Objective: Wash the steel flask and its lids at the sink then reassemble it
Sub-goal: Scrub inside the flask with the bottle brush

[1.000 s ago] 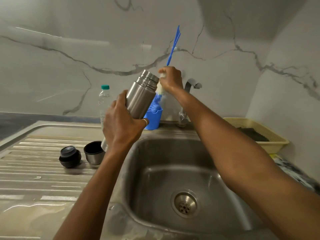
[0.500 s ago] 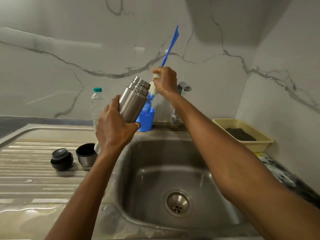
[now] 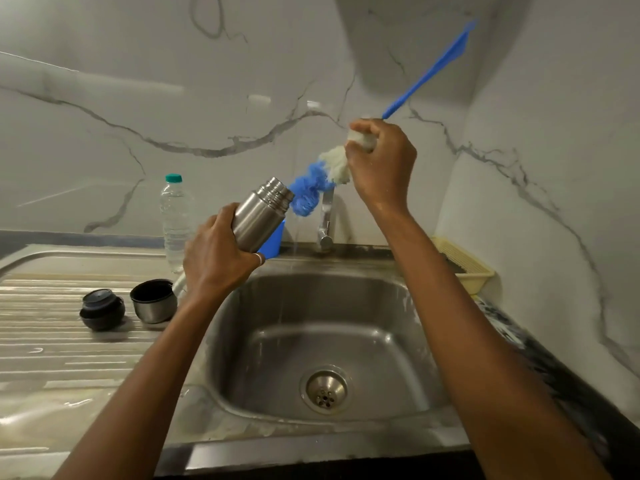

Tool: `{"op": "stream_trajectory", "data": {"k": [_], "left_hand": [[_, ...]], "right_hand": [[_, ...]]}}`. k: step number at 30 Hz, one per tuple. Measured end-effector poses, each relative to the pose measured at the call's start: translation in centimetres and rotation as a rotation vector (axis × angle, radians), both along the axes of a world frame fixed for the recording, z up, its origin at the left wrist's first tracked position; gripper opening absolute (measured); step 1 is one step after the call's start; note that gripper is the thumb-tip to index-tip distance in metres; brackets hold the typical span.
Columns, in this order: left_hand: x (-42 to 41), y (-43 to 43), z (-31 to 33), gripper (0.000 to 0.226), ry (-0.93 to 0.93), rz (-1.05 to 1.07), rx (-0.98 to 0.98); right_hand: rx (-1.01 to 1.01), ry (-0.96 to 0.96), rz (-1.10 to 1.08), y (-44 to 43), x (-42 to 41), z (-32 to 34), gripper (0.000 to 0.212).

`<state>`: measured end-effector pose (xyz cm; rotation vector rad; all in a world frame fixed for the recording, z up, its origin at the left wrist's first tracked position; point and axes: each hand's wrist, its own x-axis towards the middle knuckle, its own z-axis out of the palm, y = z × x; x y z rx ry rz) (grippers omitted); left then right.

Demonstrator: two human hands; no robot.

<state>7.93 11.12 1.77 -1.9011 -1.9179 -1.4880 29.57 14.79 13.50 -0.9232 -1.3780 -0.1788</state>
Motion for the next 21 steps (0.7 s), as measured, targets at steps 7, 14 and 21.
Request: {"op": "stream_trajectory", "data": {"k": [7,14,21], "left_hand": [[1.6,-0.2,-1.1,0.084,0.160,-0.081,-0.127],[2.7,0.7,-2.0,0.084,0.075,-0.187,-0.151],[3.5,1.3,-3.3,0.078,0.117,-0.204,-0.192]], "right_hand": [[-0.275,0.473,0.048,-1.8,6.6,-5.6,0.028],[-0.244,0.866,0.187,-1.5,8.4,-5.9,0.025],[-0.254,0.842,0.234,-1.5,8.1,-6.0,0.027]]}}
